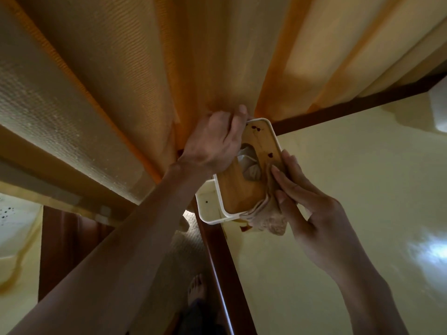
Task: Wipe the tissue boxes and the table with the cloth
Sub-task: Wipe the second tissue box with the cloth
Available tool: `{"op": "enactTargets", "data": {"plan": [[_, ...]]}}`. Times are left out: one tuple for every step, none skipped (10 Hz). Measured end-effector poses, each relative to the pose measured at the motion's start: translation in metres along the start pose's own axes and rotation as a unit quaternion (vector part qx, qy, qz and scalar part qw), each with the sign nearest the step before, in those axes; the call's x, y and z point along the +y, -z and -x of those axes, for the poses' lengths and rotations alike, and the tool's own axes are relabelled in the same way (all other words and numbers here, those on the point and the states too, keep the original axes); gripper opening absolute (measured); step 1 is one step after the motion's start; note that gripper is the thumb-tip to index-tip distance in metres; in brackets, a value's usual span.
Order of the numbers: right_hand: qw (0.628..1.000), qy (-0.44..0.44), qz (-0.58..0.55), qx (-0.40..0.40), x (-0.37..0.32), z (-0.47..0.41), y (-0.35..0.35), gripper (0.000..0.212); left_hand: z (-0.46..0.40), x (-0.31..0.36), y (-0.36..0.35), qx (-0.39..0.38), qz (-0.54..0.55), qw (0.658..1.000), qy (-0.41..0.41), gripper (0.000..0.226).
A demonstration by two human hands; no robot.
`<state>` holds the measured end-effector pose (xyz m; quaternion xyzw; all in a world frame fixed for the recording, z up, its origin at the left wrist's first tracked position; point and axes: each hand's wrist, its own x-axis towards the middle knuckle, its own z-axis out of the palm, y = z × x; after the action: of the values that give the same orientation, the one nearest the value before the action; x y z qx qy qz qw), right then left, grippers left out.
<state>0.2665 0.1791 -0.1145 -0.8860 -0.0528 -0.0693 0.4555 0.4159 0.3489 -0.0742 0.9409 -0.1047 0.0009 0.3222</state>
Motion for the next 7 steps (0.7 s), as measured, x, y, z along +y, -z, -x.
{"op": "enactTargets", "data": {"plan": [[1.000, -0.002, -0.012, 0.005, 0.000, 0.001, -0.002, 0.043, 0.009, 0.005, -0.003, 0.040, -0.022, 0.995, -0.093, 0.040], [1.000, -0.008, -0.027, 0.005, -0.004, 0.000, -0.002, 0.047, 0.037, 0.010, -0.007, 0.061, -0.036, 0.995, -0.072, 0.049], [1.000, -0.007, 0.001, 0.012, -0.005, -0.001, -0.002, 0.051, 0.050, 0.006, -0.015, 0.049, 0.028, 0.998, -0.040, 0.055], [0.995, 0.009, 0.075, 0.064, -0.002, 0.001, -0.004, 0.052, 0.046, 0.000, -0.021, 0.056, 0.082, 0.994, -0.049, 0.054], [0.985, 0.020, 0.101, 0.137, -0.002, 0.009, -0.018, 0.046, 0.036, -0.002, -0.024, 0.050, 0.082, 0.993, -0.061, 0.058], [0.981, 0.014, 0.118, 0.151, -0.004, 0.014, -0.035, 0.043, 0.027, -0.002, -0.027, 0.034, 0.067, 0.995, -0.070, 0.056], [0.976, 0.014, 0.166, 0.142, -0.006, 0.014, -0.039, 0.044, 0.019, -0.005, -0.030, 0.035, 0.062, 0.995, -0.064, 0.052]]}}
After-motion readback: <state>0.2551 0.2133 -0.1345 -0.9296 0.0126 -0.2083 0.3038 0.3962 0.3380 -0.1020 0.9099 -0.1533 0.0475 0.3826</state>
